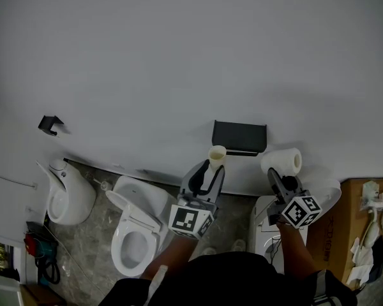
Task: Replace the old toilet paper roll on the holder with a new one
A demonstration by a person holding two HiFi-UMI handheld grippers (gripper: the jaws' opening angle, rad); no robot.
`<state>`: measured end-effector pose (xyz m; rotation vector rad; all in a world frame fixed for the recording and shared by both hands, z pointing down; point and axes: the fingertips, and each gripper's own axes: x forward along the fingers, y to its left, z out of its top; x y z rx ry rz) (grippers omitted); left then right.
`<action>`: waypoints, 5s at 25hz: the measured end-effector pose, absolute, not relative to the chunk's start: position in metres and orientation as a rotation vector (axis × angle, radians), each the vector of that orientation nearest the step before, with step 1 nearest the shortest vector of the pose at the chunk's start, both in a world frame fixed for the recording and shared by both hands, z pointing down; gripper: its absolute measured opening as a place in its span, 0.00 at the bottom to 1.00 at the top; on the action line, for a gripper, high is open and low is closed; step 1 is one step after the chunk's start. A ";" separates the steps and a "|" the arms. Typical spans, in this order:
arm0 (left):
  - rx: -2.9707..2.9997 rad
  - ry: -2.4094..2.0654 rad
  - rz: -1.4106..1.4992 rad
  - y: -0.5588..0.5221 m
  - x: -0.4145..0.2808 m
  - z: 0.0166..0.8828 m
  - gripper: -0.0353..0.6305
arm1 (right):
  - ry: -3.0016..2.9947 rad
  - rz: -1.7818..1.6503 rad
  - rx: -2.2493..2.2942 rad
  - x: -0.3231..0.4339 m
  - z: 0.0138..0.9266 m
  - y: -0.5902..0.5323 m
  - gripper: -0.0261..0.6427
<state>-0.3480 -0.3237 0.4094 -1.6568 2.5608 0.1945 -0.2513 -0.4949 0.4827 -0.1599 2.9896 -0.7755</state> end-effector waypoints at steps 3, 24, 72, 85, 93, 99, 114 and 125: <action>-1.635 2.576 0.185 -0.319 -0.354 0.409 0.28 | 2.913 -0.935 -0.134 -0.258 0.491 -0.499 0.39; -1.524 2.659 0.132 -0.287 -0.374 0.414 0.28 | 2.454 -1.614 -0.038 -0.305 0.538 -0.506 0.39; -1.477 2.775 0.080 -0.230 -0.386 0.431 0.28 | 2.556 -1.511 0.158 -0.343 0.536 -0.404 0.54; -1.604 2.684 0.085 -0.253 -0.374 0.428 0.28 | 3.094 -0.135 -0.027 -0.282 0.469 -0.395 0.54; -1.670 2.665 0.124 -0.259 -0.368 0.435 0.28 | 3.163 0.008 -0.150 -0.266 0.452 -0.397 0.28; -1.686 2.652 0.126 -0.261 -0.357 0.435 0.28 | 3.092 0.024 -0.212 -0.250 0.433 -0.401 0.10; -1.728 2.619 0.138 -0.260 -0.350 0.428 0.28 | 3.124 0.207 -0.327 -0.244 0.428 -0.396 0.04; -1.721 2.602 0.154 -0.266 -0.337 0.421 0.28 | 3.123 0.254 -0.313 -0.235 0.422 -0.398 0.04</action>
